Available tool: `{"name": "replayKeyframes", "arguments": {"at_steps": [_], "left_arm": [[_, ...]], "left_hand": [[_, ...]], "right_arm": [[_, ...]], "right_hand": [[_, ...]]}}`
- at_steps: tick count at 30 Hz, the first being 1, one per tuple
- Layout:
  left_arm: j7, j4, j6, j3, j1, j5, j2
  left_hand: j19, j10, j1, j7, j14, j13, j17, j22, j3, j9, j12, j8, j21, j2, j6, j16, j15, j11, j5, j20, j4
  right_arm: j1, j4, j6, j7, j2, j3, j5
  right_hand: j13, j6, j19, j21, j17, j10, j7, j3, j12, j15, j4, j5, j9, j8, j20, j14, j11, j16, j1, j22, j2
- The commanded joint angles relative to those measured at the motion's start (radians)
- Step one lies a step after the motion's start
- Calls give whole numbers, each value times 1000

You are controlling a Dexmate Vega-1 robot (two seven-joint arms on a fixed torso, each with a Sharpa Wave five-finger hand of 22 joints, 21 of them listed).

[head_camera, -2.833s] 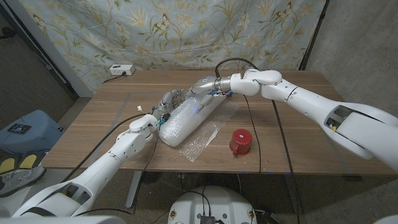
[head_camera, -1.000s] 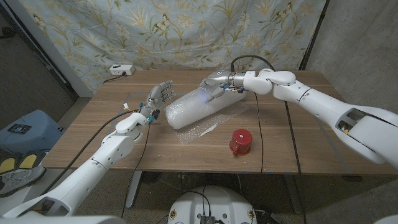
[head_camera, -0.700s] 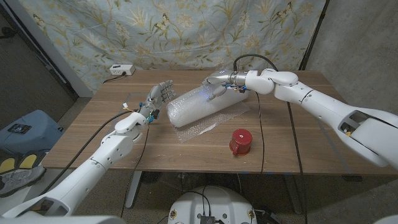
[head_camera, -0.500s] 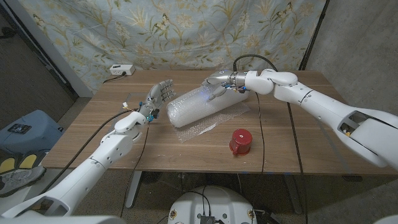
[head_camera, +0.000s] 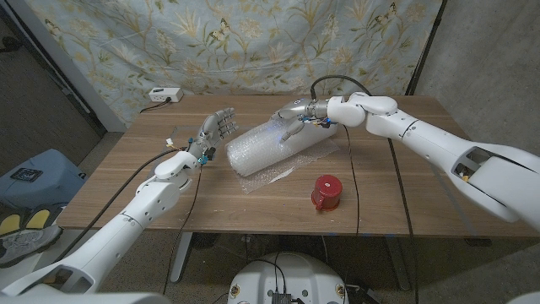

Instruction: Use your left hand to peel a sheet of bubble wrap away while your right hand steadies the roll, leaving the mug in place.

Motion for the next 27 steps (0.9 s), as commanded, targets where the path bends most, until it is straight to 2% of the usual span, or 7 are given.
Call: {"name": "replayKeyframes", "arguments": {"at_steps": [1,2,4,9,14,19,27], "left_arm": [[-11,12,6,7,-10,-4,-5],[-12,12,8,8,-11,-5,-5],[-10,11,10,9,-13,-4,-5],[-11,9,15,10,-15,-9,-8],[-10,6,20,12,-16,-9,-8],[-8,2,26,14,-16,-12,-9],[-2,-8,32,18,-14,-11,-11]], "left_hand": [[1,-4,0,1,-5,5,3,3,2,5,-2,-3,0,-4,-3,-1,4,3,4,1,-3],[1,-4,0,2,-5,5,3,3,2,5,-2,-4,-1,-4,-4,-1,4,4,4,1,-2],[2,-4,-1,2,-4,5,3,3,3,5,-3,-4,-1,-4,-4,-1,4,0,4,0,-2],[2,-5,-1,1,-2,6,3,3,3,5,-4,-4,-1,-4,-4,0,5,4,5,2,-2],[4,-4,-1,0,3,6,3,3,4,5,-4,-4,0,-4,-4,1,7,3,5,4,-2],[7,-4,-2,-1,5,6,3,3,5,5,-4,-4,1,-4,-4,1,6,3,5,5,-1],[11,-3,-3,-2,11,6,3,4,8,5,-5,-4,2,-3,-3,2,7,5,6,7,-1]], "right_arm": [[54,19,-24,174,26,-42,27],[60,22,-26,193,29,-46,33],[69,26,-27,216,33,-52,37],[89,36,-32,281,45,-68,52],[112,61,-32,344,64,-88,71],[132,94,-20,376,85,-109,79],[158,170,-9,414,132,-149,90]], "right_hand": [[-15,-84,-30,-13,6,-75,-22,0,-45,-15,6,-2,3,-40,7,-64,6,-35,-19,2,-7],[-19,-112,-40,-17,8,-98,-22,-1,-59,-6,8,-2,4,-53,7,-78,3,-43,-25,2,-7],[-24,-135,-51,-20,8,-117,-32,-2,-72,8,6,-1,4,-64,7,-105,6,-56,-28,2,-10],[-38,-216,-85,-26,8,-188,-32,-4,-118,48,6,1,5,-104,8,-166,27,-85,-41,2,-14],[-46,-291,-119,-30,9,-266,-32,-7,-163,92,8,3,9,-138,9,-232,60,-107,-57,1,-17],[-48,-343,-147,-31,8,-322,-27,-7,-195,129,6,4,12,-158,9,-292,92,-120,-62,1,-17],[-48,-423,-180,-30,8,-392,-18,-8,-234,171,6,3,16,-177,9,-360,117,-125,-73,0,-15]]}}
